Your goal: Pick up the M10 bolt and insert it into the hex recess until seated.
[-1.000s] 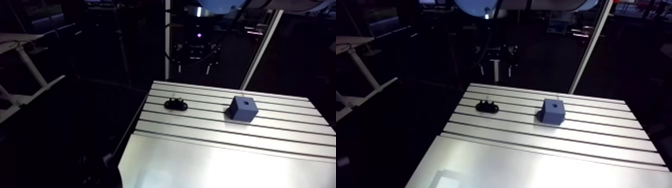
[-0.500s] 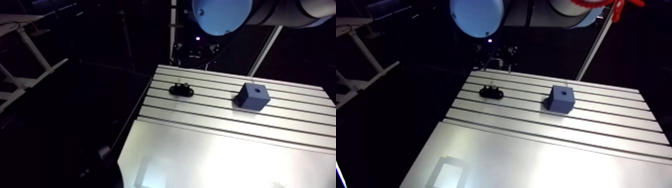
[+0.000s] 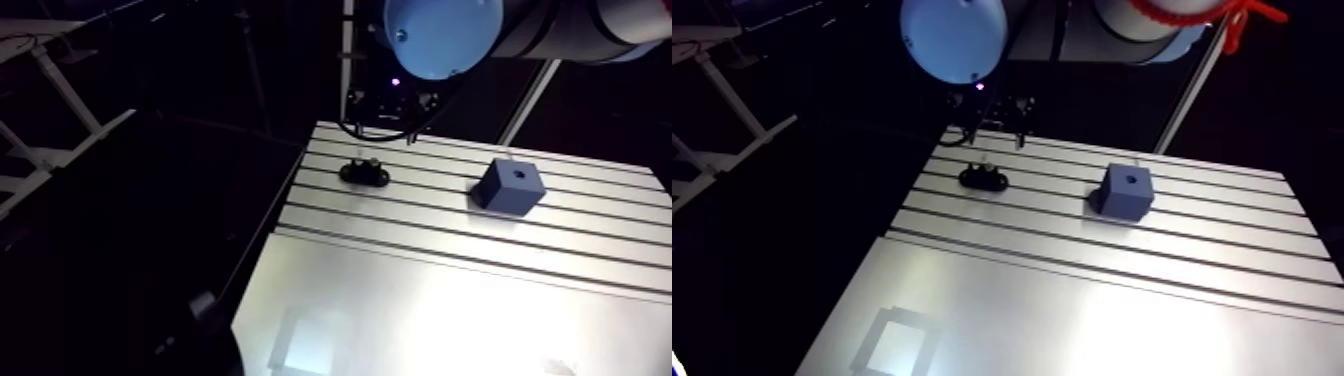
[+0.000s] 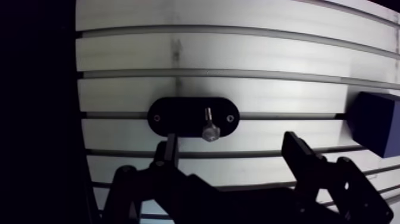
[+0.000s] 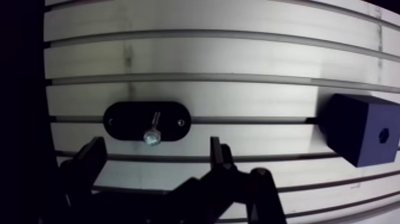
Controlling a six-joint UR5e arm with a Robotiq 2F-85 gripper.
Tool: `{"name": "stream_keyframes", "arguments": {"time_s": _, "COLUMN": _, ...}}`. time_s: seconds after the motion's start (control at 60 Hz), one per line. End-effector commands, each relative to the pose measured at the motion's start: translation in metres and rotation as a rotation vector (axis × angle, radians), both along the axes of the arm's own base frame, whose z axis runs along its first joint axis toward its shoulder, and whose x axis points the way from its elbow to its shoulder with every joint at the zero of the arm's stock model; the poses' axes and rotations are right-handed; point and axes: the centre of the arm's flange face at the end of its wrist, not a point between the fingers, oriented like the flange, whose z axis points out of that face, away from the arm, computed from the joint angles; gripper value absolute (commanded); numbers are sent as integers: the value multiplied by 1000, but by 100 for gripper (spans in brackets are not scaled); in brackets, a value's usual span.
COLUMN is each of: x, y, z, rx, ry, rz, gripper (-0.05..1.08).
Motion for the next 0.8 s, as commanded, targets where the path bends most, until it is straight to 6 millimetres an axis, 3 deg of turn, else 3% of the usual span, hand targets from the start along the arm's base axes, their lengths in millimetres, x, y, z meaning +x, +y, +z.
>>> {"name": "stream_keyframes", "arguments": {"time_s": 0.017, "x": 3, "y": 0, "z": -14, "rx": 1, "ry": -22, "rz": -11, "gripper": 11}}
{"name": "stream_keyframes", "arguments": {"time_s": 0.3, "x": 2, "y": -1, "z": -20, "rx": 0, "ry": -16, "rz": -8, "gripper": 22}}
{"name": "stream_keyframes", "arguments": {"time_s": 0.8, "x": 0, "y": -2, "z": -37, "rx": 0, "ry": -28, "rz": -2, "gripper": 30}}
